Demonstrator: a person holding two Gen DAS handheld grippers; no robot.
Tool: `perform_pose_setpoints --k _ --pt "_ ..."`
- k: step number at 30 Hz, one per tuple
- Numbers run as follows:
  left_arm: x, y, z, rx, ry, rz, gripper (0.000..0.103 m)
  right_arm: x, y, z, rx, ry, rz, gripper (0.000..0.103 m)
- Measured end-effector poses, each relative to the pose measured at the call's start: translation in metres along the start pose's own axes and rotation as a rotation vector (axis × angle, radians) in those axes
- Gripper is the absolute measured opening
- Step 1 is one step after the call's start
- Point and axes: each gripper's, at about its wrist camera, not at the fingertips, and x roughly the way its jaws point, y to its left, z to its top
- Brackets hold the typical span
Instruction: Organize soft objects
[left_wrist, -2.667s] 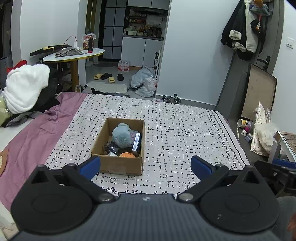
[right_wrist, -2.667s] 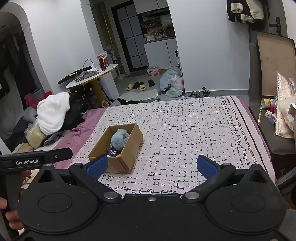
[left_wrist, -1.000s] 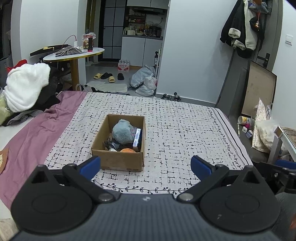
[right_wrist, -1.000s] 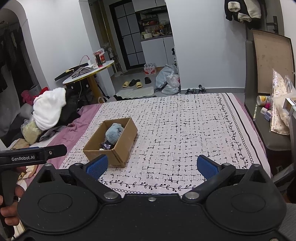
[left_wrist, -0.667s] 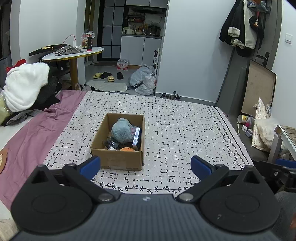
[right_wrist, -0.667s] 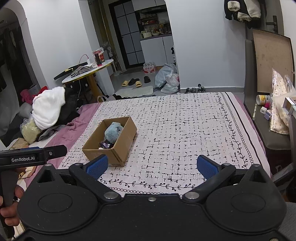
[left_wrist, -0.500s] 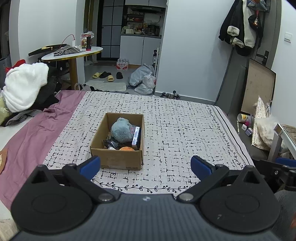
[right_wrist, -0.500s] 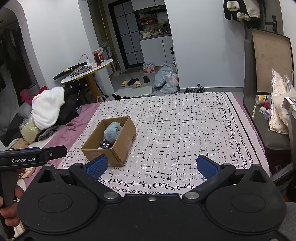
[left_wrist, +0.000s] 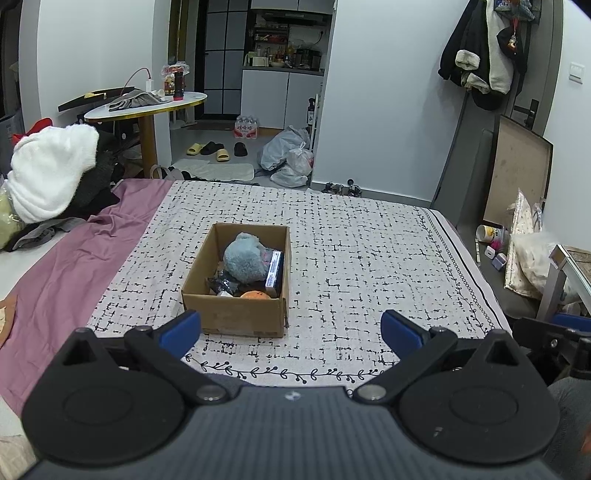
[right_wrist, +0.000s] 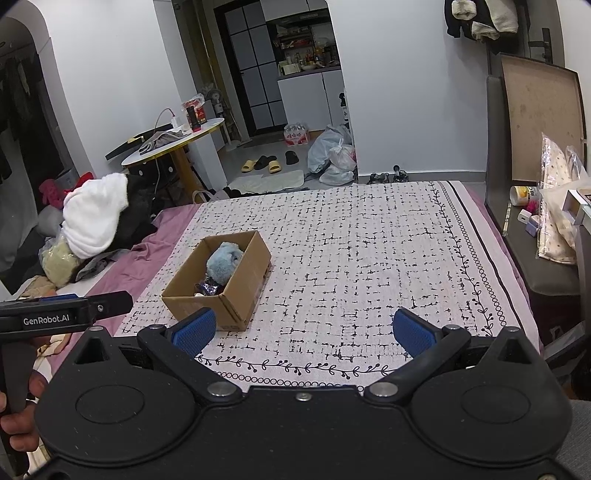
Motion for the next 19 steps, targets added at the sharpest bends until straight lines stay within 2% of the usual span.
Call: perform_pose_setpoints --k 19 --pt "0.0028 0.0062 -0.0050 0.002 0.008 -0.001 0.103 0.0077 0.0012 -0.0028 0.015 0.013 -0.007 0.103"
